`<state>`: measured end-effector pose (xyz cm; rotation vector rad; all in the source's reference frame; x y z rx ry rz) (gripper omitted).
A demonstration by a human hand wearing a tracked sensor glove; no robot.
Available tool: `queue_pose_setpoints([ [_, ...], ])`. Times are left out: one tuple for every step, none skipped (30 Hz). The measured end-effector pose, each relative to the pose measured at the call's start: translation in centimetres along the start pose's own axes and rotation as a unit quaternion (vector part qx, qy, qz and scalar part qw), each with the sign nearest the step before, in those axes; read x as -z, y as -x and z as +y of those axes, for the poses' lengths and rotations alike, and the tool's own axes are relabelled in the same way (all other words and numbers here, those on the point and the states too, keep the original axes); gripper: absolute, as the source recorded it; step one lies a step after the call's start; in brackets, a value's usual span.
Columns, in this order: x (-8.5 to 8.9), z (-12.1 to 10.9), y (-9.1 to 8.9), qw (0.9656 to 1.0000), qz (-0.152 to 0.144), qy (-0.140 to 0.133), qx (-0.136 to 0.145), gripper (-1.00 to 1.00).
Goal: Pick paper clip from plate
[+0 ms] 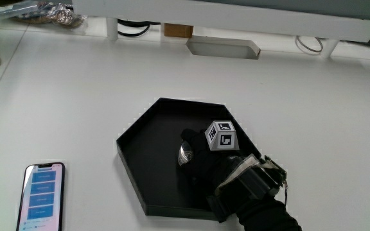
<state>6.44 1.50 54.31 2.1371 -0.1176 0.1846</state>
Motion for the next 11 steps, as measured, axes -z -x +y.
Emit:
queue_pose_setpoints([
  [-0.2, 0.0, 0.0, 1.0000, 0.001, 0.005, -0.003, 1.00],
  [-0.3, 0.0, -0.1, 1.0000, 0.005, 0.006, -0.003, 1.00],
  [-0.6, -0.3, -0.1, 0.9999, 0.009, 0.002, -0.010, 1.00],
  [-0.8, -0.3, -0.3, 1.0000, 0.004, -0.007, -0.003, 1.00],
  [-1.0, -0.4, -0.4, 0.9999, 0.010, -0.003, -0.003, 1.00],
  [-1.1, -0.3, -0.6, 0.9999, 0.005, -0.009, 0.002, 1.00],
  [-1.4, -0.5, -0.7, 0.9999, 0.004, -0.009, -0.001, 1.00],
  [-1.4, -0.4, -1.0, 1.0000, 0.004, -0.004, 0.001, 1.00],
  [-1.7, -0.5, -1.3, 1.0000, 0.000, -0.007, 0.004, 1.00],
  [-1.8, -0.5, -1.6, 1.0000, 0.007, -0.002, 0.002, 1.00],
  [-2.0, -0.6, -2.0, 1.0000, 0.005, -0.007, 0.005, 1.00],
])
